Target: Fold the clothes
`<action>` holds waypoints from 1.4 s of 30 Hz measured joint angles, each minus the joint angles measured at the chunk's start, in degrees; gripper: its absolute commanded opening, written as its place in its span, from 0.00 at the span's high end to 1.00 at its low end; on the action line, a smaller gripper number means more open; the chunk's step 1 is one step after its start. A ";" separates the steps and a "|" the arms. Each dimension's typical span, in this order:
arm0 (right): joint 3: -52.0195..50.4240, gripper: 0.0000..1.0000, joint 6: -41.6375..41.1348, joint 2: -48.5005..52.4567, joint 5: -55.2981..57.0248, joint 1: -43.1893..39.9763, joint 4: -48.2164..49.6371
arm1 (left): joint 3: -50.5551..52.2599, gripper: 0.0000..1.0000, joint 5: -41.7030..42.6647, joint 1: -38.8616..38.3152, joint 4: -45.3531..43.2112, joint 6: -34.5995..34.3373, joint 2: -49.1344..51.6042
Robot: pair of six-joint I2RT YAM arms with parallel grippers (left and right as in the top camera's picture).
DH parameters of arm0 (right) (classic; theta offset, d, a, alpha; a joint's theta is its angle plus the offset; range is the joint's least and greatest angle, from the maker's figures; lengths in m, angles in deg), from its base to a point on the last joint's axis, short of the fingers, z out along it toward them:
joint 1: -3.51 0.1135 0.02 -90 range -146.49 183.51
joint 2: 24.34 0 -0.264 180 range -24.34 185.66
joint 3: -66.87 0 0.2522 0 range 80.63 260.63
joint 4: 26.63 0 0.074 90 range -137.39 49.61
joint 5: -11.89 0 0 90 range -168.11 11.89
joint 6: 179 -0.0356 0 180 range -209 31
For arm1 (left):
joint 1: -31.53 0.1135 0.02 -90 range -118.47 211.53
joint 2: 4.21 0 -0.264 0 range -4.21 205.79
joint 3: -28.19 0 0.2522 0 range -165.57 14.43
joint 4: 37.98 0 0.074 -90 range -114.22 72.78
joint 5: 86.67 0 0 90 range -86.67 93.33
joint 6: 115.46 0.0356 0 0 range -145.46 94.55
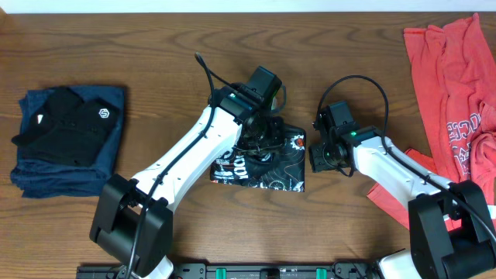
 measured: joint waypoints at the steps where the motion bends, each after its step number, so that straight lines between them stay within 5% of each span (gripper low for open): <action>1: 0.00 0.46 0.02 0.00 0.00 0.00 -0.09 | 0.00 0.50 0.11 0.00 -0.11 0.02 0.00; 10: 0.00 0.45 0.02 0.00 0.24 0.00 -0.31 | 0.00 0.48 1.49 2.16 -0.04 3.43 -0.98; 19: 8.20 0.43 3.26 -4.48 -1.31 0.04 -6.75 | 0.00 0.45 -5.53 16.70 4.61 6.67 -7.67; 36: 12.68 0.44 12.48 2.78 -8.13 9.68 0.20 | 0.87 0.43 -8.79 23.08 4.55 6.93 5.09; 39: 12.68 0.53 12.85 4.74 -7.23 10.29 0.87 | 0.87 0.42 -9.01 23.08 4.52 6.93 6.29; 42: 12.66 0.88 13.44 6.21 -6.36 10.27 1.05 | 0.87 0.39 -9.03 23.08 4.52 6.95 7.08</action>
